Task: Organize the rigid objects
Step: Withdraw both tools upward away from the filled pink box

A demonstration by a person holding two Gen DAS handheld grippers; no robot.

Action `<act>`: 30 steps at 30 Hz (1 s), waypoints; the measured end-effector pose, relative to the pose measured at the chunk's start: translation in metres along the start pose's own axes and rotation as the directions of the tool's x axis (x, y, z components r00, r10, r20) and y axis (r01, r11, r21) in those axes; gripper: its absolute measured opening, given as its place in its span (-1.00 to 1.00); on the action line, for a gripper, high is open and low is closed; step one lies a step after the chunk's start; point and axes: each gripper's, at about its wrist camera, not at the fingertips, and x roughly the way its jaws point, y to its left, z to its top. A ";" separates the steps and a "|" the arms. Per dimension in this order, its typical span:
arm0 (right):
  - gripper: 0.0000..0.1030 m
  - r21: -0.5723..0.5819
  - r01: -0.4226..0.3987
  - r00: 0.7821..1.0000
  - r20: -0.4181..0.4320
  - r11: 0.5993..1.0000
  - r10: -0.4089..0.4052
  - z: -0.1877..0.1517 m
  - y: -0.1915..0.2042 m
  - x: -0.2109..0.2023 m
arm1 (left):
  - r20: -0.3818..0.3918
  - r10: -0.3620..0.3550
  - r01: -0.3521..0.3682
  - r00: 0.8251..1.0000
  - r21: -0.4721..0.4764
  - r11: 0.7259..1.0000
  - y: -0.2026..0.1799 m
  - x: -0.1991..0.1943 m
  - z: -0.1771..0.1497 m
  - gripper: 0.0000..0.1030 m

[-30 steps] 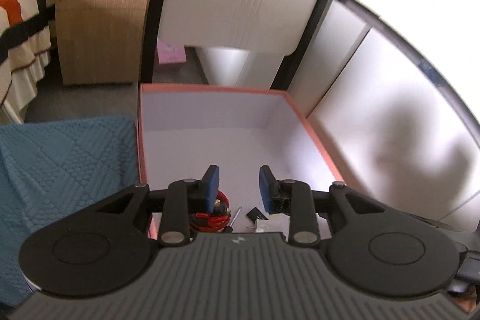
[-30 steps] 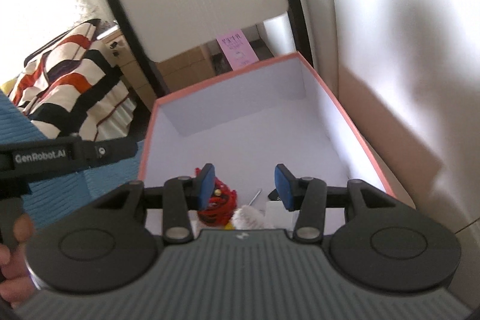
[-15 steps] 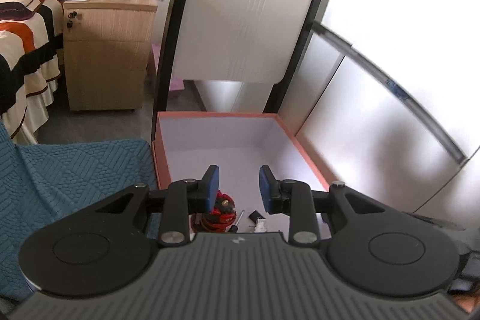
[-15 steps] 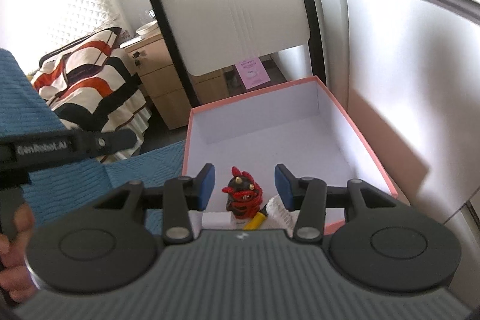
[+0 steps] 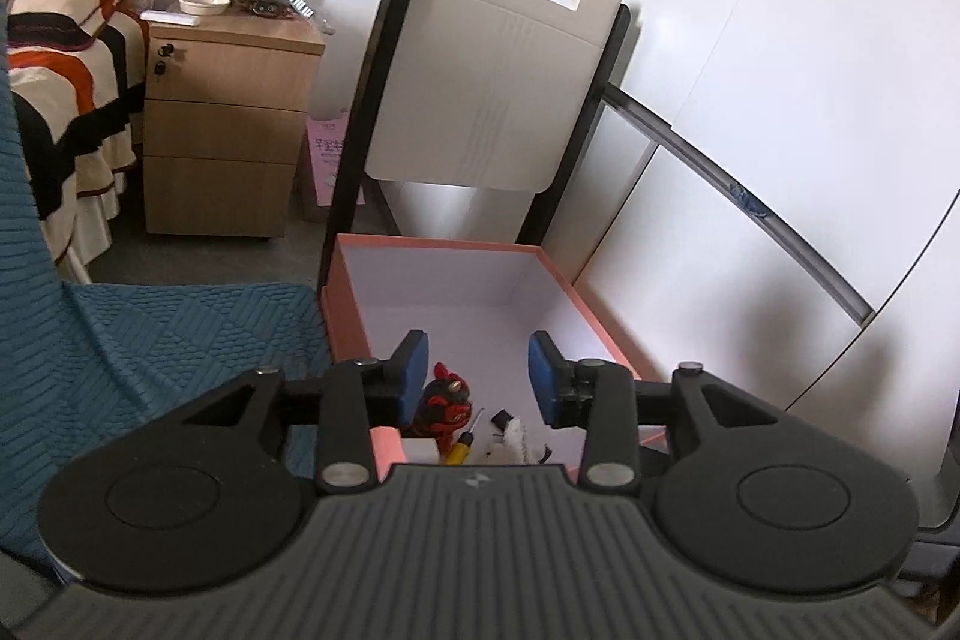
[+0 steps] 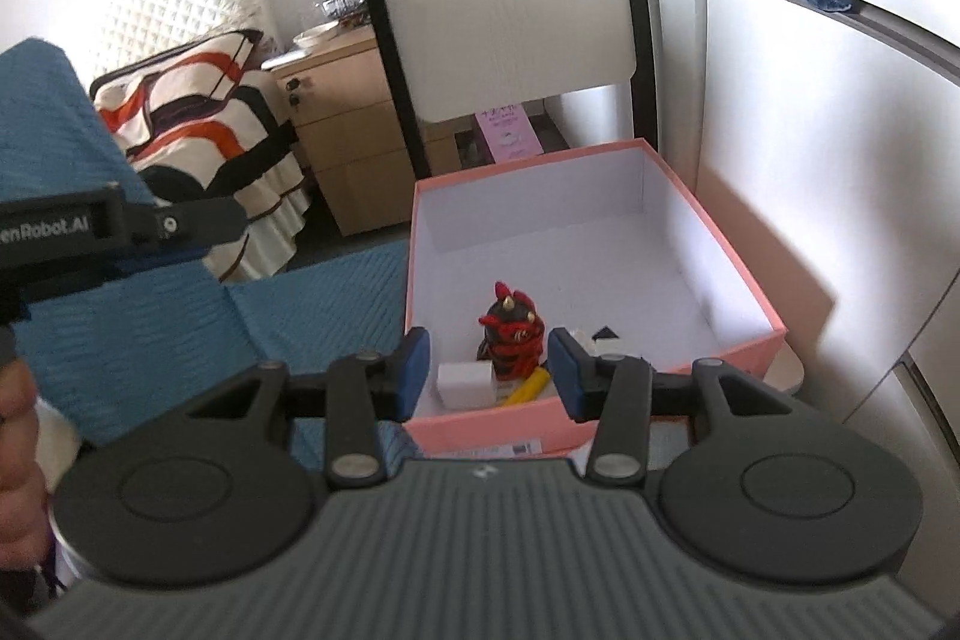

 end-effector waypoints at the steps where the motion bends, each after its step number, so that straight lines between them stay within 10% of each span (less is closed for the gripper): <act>1: -0.09 -0.003 -0.001 1.000 -0.002 1.000 0.001 -0.002 0.001 -0.002 | -0.001 0.003 -0.003 1.000 -0.003 1.000 0.001 -0.004 -0.002 -0.15; 6: -0.09 -0.018 -0.006 1.000 -0.002 1.000 0.006 -0.009 0.009 -0.010 | 0.005 0.026 -0.026 1.000 -0.017 1.000 0.006 -0.019 -0.013 0.03; 11: -0.02 -0.039 -0.013 1.000 0.008 0.999 0.013 -0.013 0.015 -0.018 | 0.006 0.045 -0.045 0.999 -0.015 0.999 0.006 -0.031 -0.022 0.61; 14: 0.50 -0.046 -0.007 1.000 0.007 0.999 0.008 -0.016 0.015 -0.018 | 0.023 0.053 -0.053 0.998 -0.009 0.999 0.003 -0.037 -0.026 0.91; 17: 0.87 -0.031 0.008 1.000 0.004 0.999 -0.008 -0.018 0.011 -0.018 | 0.030 0.066 -0.066 0.997 0.000 0.998 0.000 -0.039 -0.027 0.97; 30: 0.87 -0.028 0.028 1.000 -0.006 0.999 -0.028 -0.022 0.009 -0.019 | 0.017 0.111 -0.111 0.994 0.000 0.994 -0.001 -0.037 -0.028 1.00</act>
